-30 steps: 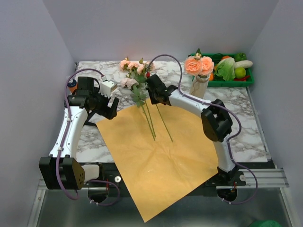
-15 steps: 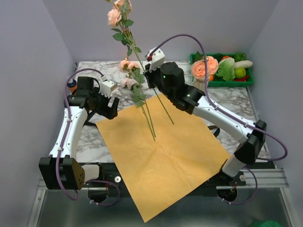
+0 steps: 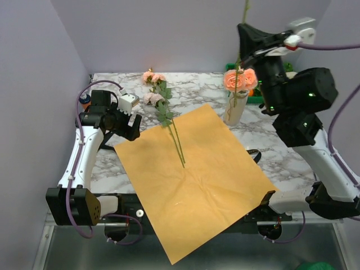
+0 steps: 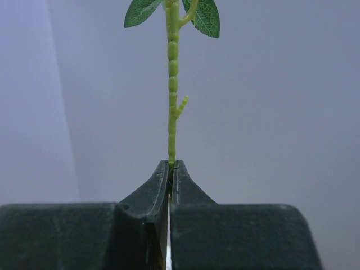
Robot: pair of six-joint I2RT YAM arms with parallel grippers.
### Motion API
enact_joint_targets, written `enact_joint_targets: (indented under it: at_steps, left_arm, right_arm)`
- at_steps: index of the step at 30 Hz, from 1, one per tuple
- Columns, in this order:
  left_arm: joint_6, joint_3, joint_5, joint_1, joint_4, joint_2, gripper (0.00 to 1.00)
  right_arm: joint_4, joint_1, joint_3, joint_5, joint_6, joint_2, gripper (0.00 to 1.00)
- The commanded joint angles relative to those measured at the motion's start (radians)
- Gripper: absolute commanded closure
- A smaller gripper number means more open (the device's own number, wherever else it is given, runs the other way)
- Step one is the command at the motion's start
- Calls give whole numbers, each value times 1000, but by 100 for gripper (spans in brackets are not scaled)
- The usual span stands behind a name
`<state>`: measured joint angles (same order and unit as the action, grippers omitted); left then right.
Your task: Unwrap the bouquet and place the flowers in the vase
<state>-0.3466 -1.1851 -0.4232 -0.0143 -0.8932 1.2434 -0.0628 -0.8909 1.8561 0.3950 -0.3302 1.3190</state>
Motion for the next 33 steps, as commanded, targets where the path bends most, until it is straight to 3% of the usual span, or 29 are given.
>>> enact_joint_targets:
  at_steps: [1, 10, 18, 23, 33]
  left_arm:
    - [9, -38, -28, 5, -10, 4, 1]
    - [6, -47, -42, 5, -12, 17, 1]
    - [5, -65, -63, 5, -19, 54, 1]
    - [-14, -90, -60, 5, -26, 76, 1]
    - [-37, -128, -65, 5, -41, 123, 1]
  right_arm:
    - [-113, 88, -40, 74, -89, -81, 99]
    - [-265, 378, -198, 59, -56, -167, 99]
    - [-603, 542, -455, 25, 11, -121, 99]
    - [-764, 581, -491, 5, 43, -40, 99]
    - [-865, 615, -474, -5, 94, 100, 99]
